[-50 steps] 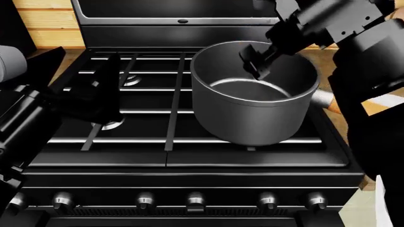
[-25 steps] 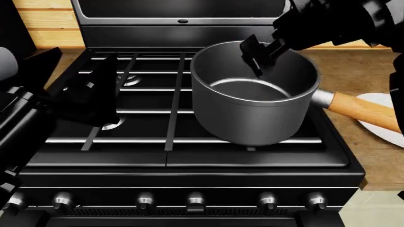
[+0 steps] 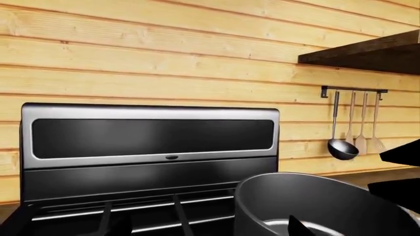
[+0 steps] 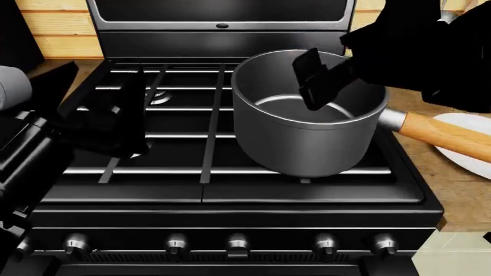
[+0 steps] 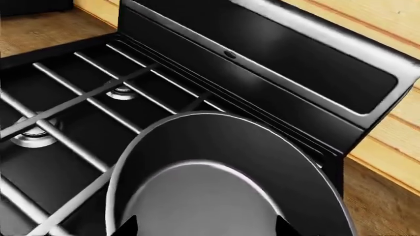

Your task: Pick the croissant and place it on the pan. Then turn on the stove to warm the croissant.

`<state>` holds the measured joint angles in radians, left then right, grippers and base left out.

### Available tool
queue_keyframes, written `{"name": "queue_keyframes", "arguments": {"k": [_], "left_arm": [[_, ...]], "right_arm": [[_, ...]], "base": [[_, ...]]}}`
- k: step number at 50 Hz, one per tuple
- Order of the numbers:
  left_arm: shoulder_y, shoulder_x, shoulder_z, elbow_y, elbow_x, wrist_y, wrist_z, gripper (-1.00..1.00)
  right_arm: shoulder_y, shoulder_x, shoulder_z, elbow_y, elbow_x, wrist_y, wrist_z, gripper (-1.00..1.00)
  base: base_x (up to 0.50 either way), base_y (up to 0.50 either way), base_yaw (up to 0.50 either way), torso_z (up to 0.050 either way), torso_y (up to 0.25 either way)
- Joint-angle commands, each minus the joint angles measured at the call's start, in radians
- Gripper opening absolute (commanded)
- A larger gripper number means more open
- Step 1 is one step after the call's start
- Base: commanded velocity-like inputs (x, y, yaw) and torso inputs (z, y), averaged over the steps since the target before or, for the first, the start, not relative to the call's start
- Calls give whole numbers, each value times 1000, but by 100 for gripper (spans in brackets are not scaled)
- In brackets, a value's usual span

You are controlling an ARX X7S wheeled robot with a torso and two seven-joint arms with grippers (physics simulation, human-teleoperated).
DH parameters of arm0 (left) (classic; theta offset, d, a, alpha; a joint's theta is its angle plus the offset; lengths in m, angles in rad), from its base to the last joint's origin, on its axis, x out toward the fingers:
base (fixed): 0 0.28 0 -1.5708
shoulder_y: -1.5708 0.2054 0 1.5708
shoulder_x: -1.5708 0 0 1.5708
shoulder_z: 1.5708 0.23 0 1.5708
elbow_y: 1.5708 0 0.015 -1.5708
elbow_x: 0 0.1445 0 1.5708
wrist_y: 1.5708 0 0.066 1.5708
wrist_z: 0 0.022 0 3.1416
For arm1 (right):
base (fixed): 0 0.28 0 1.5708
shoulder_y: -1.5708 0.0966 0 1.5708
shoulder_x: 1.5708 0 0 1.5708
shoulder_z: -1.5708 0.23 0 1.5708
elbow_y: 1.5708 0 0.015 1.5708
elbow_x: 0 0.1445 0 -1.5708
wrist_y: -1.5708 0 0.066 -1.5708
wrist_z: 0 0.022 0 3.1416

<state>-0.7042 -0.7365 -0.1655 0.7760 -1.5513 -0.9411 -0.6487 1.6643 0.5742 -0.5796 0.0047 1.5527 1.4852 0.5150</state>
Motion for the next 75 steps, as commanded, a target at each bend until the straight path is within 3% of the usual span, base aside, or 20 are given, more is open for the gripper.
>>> {"name": "queue_keyframes", "arguments": {"k": [1, 12, 24, 34, 49, 75], "left_arm": [[31, -4, -13, 18, 4, 10, 2, 100], [45, -16, -30, 47, -4, 21, -9, 100], [76, -29, -53, 68, -29, 34, -11, 100], [95, -26, -53, 81, -20, 37, -1, 100], [96, -19, -35, 83, 3, 35, -7, 100], [109, -8, -21, 81, 44, 38, 12, 100]], "right_arm": [[-112, 97, 89, -176, 343, -113, 401, 100], [-240, 221, 130, -440, 565, -302, 662, 100], [-337, 312, 205, -652, 686, -461, 780, 100], [-425, 327, 243, -692, 658, -500, 764, 100], [-483, 342, 287, -704, 624, -517, 716, 100], [-546, 333, 309, -694, 562, -523, 658, 100]], "base": [[0, 0, 0, 0, 0], [0, 0, 0, 0, 0], [0, 0, 0, 0, 0], [-95, 0, 0, 0, 0], [-492, 0, 0, 0, 0], [-4, -175, 0, 0, 0]]}}
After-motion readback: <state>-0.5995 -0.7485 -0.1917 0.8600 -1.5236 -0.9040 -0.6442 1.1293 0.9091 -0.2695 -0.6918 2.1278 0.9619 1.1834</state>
